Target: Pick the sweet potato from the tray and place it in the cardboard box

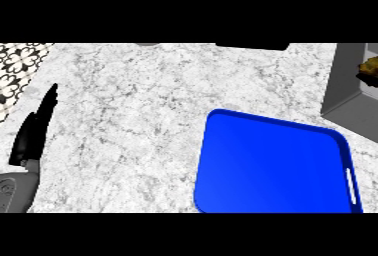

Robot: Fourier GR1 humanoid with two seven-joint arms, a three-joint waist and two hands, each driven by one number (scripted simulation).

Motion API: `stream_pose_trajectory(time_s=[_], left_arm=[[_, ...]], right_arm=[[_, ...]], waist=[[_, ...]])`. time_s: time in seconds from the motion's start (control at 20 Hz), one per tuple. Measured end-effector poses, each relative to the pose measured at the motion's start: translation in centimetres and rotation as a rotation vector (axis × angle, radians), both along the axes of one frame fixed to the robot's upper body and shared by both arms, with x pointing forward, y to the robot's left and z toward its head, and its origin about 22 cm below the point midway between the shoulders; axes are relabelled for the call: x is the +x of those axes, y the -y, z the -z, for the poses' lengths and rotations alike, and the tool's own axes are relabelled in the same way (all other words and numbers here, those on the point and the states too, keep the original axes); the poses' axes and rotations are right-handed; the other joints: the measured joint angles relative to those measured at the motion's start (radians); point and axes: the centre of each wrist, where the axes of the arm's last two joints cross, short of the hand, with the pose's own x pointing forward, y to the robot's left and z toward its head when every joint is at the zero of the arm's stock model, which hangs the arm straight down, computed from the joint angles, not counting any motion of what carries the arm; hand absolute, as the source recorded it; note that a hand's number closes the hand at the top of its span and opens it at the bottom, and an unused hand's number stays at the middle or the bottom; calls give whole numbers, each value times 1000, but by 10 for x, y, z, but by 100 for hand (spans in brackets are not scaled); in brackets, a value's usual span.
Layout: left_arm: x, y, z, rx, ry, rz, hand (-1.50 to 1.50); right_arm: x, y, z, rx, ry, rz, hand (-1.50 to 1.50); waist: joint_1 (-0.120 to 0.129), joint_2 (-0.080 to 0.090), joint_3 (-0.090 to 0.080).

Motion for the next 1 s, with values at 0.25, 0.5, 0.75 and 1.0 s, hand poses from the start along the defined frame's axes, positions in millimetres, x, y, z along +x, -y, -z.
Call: stream_pose_trajectory(time_s=[0.25,0.5,0.75,1.0], left_arm=[[4,5,-1,2,2,1,0],[0,6,4,-2,-2,3,0],[-1,6,3,0,0,-5,0],[-1,4,3,1,-4,-5,0]], right_arm=[[7,-14,13,56,-98,25,-150],[5,-15,21,119,-83,9,-150],[5,-15,20,228,26,-7,-150],[-3,5,3,381,126,33,-150]], waist=[[5,4,1],[6,5,2],[-1,4,3],[-4,4,3]])
